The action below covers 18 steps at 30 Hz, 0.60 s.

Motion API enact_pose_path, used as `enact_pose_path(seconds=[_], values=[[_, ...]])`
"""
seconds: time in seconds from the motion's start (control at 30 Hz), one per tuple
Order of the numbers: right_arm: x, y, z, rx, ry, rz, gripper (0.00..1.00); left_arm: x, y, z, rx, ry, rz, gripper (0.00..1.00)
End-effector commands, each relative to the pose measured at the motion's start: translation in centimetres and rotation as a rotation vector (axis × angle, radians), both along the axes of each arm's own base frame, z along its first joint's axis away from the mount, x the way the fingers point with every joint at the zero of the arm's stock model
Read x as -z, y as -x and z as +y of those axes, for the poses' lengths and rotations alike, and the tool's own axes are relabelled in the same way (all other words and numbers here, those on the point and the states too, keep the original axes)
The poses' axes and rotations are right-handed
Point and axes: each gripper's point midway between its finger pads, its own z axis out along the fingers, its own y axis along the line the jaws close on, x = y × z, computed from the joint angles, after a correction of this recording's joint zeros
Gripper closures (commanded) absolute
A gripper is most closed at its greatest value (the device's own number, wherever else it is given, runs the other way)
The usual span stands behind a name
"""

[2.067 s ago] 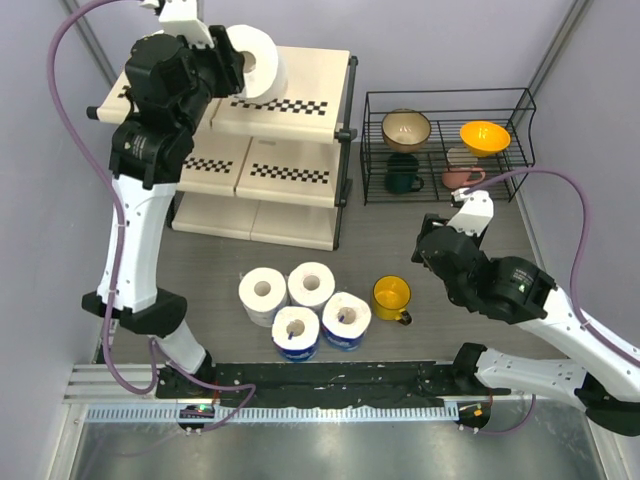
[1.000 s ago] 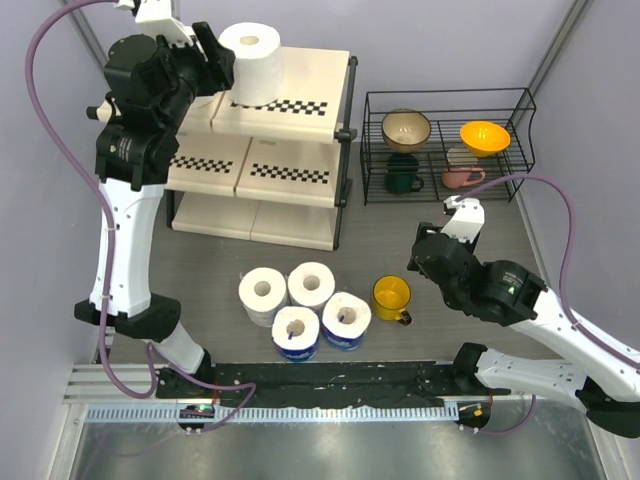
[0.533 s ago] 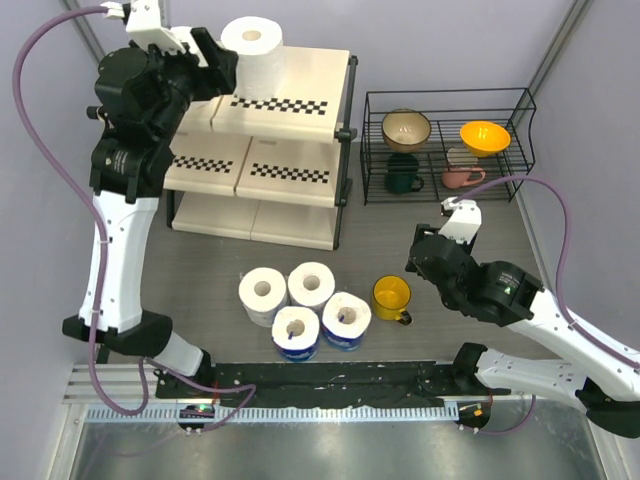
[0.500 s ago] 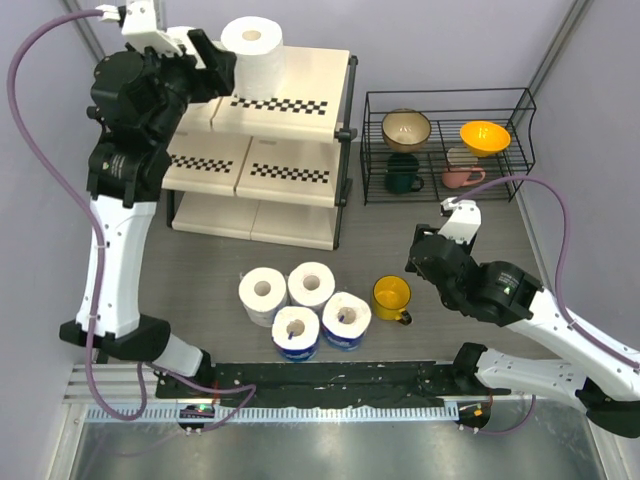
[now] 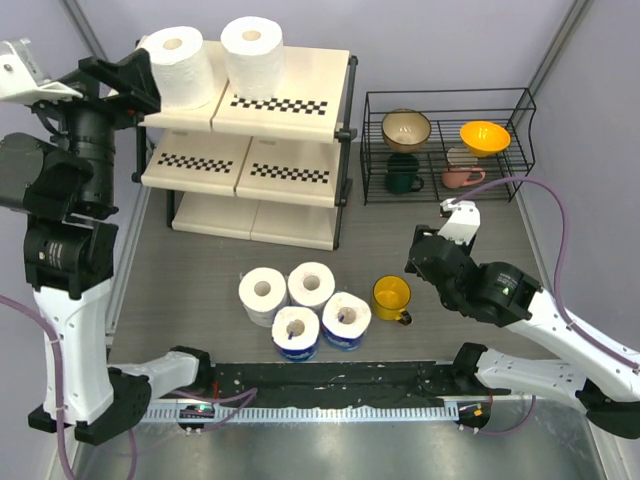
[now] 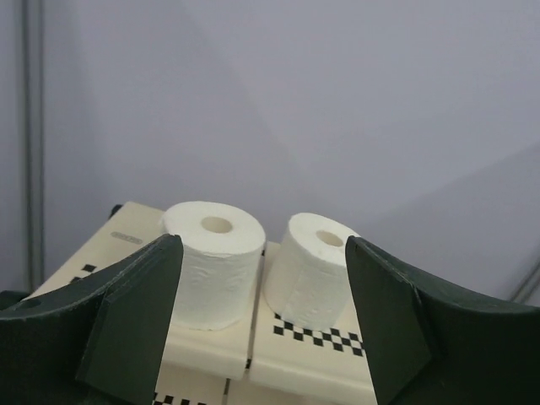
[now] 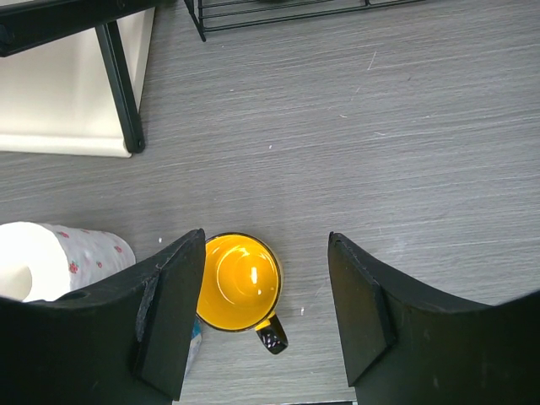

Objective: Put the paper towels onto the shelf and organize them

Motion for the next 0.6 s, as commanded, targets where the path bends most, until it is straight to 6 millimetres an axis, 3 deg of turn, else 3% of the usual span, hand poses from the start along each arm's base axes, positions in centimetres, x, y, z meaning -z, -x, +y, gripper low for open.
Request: enact_pose_path(seconds=[0.0,0.13,0.33,0.57], values=[[-1.4,-0.5,0.1,0.02,-0.052,-0.049,0.35,4.7,-6.0,4.4,-0.219,0.08,0.151,0.17],[-1.4,-0.5,0.2,0.019,-0.053,-0.048,0.35,7.3,-8.9,7.6,-0.222,0.174,0.205,0.17],[-1.0,-0.3,-0.2,0.02,-0.048,-0.047,0.35,9.9,-10.1,11.9,-0.398,0.238,0.242,0.13],[-0.5,-0.4,-0.2,0.023,-0.035,-0.036,0.35,11.6,-12.3,12.0,-0.379,0.236,0.286,0.13]])
